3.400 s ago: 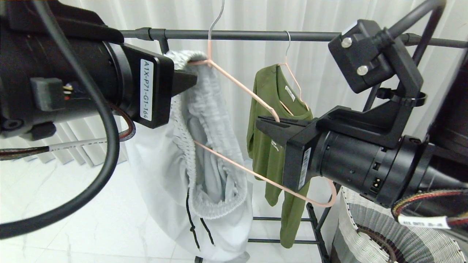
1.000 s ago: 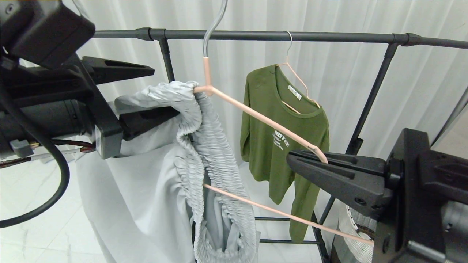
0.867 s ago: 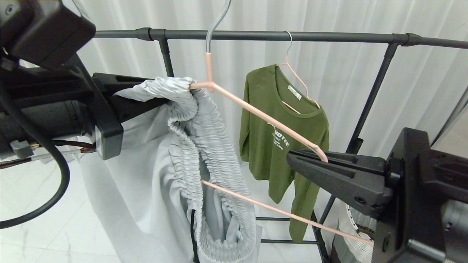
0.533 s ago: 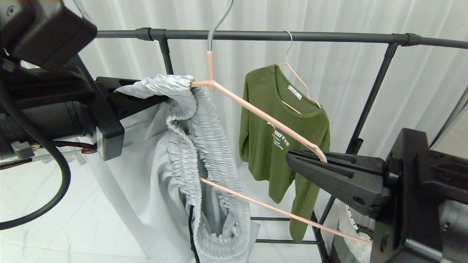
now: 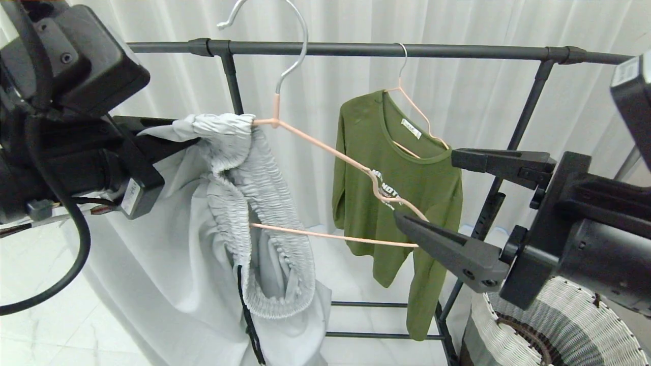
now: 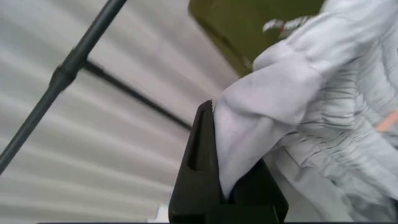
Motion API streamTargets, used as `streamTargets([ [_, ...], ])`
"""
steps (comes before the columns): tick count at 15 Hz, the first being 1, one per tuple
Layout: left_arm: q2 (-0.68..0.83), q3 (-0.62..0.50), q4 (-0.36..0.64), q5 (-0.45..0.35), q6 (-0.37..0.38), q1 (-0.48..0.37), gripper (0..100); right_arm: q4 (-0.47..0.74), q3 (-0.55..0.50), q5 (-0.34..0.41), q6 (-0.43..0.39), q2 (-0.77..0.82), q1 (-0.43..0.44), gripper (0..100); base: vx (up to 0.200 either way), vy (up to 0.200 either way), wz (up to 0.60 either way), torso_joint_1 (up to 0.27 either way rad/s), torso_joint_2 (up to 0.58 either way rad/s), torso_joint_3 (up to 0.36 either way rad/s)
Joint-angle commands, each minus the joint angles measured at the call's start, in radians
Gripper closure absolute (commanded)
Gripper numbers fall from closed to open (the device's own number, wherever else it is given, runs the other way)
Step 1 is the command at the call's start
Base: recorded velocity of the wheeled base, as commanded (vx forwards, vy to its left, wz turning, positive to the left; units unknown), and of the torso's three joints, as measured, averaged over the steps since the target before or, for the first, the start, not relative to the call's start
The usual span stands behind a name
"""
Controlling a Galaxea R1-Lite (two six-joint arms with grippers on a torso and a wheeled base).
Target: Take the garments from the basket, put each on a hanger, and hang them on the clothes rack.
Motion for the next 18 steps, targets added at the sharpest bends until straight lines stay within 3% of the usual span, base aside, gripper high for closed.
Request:
streamTargets([
  [1, 0.005, -0.007, 0.0, 0.083, -0.008, 0.023, 100, -0.001, 0.002, -0.001, -0.002, 0.004, -0.03, 0, 0.0, 0.0, 0.0, 0.0, 0.0, 0.0],
  [3, 0.016, -0.021, -0.002, 0.183, -0.104, 0.023, 100, -0.001, 0.016, 0.0, 0.003, 0.021, -0.03, 0, 0.0, 0.0, 0.0, 0.0, 0.0, 0.0],
  [5, 0.028, -0.04, -0.002, 0.234, -0.202, 0.003, 100, -0.001, 0.022, 0.0, 0.029, 0.06, -0.031, 0, 0.0, 0.0, 0.0, 0.0, 0.0, 0.0],
  [9, 0.048, -0.098, -0.002, 0.235, -0.371, -0.063, 100, -0.016, -0.017, -0.026, 0.165, 0.2, -0.025, 0, 0.0, 0.0, 0.0, 0.0, 0.0, 0.0],
  [14, 0.053, -0.115, -0.04, 0.231, -0.396, -0.135, 100, -0.062, -0.205, -0.104, 0.392, 0.392, -0.028, 0, 0.0, 0.0, 0.0, 0.0, 0.0, 0.0],
  [18, 0.062, -0.116, -0.103, 0.231, -0.39, -0.147, 100, -0.061, -0.216, -0.153, 0.409, 0.458, -0.044, 0, 0.0, 0.0, 0.0, 0.0, 0.0, 0.0],
])
